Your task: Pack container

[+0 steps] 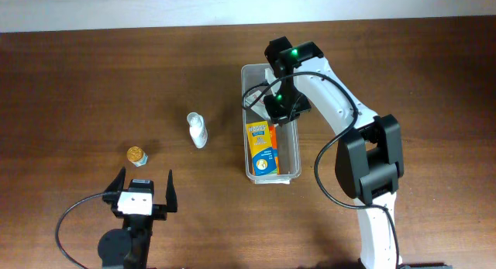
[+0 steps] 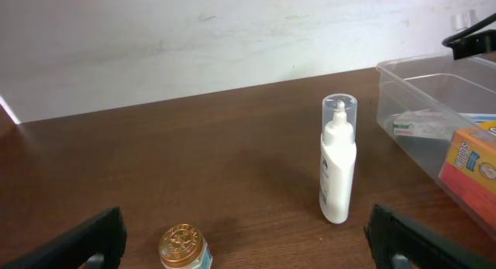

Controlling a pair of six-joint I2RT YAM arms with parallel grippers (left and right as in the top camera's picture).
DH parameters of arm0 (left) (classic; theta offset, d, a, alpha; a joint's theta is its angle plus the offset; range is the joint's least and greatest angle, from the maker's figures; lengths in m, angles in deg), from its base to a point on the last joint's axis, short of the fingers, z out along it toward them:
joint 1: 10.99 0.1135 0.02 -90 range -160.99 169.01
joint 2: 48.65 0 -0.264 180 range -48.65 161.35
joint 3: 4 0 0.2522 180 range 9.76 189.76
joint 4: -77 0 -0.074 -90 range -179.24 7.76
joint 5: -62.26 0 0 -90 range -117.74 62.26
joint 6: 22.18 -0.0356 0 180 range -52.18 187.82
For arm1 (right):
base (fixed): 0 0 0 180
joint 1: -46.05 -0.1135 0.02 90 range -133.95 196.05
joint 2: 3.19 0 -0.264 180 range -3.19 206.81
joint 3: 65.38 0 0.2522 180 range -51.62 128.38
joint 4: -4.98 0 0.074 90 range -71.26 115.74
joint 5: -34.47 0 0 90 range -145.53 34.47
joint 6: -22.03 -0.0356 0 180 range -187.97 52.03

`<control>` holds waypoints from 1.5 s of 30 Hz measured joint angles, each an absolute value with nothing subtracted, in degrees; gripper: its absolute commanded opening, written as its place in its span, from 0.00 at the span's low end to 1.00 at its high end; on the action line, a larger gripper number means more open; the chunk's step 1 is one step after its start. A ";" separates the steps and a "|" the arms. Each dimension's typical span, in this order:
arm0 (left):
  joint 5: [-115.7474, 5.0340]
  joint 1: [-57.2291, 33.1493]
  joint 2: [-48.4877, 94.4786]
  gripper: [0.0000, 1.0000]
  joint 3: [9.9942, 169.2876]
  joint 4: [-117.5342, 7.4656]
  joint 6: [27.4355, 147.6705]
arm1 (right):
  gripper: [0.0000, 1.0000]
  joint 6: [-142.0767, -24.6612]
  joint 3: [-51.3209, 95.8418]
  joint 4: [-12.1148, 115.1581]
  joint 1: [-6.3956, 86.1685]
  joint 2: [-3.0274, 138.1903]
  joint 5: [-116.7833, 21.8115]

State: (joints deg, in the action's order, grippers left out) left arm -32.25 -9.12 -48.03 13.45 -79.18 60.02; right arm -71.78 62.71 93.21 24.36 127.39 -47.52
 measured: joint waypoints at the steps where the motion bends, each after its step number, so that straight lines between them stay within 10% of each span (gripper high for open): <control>1: -32.25 -9.12 -48.03 0.99 13.45 -79.18 60.02 | 0.04 -71.78 62.71 93.02 24.23 127.39 -47.54; 31: -32.25 -9.12 -48.03 0.99 13.45 -79.18 60.02 | 0.05 -72.48 71.58 86.39 22.37 127.81 -53.18; 45: -32.25 -9.12 -48.03 0.99 13.45 -79.18 60.02 | 0.48 -72.77 89.50 90.39 21.76 127.81 -45.60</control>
State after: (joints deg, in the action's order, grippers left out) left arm -32.25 -9.12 -48.03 13.45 -79.18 60.02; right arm -72.77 89.50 90.39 21.76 127.81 -45.60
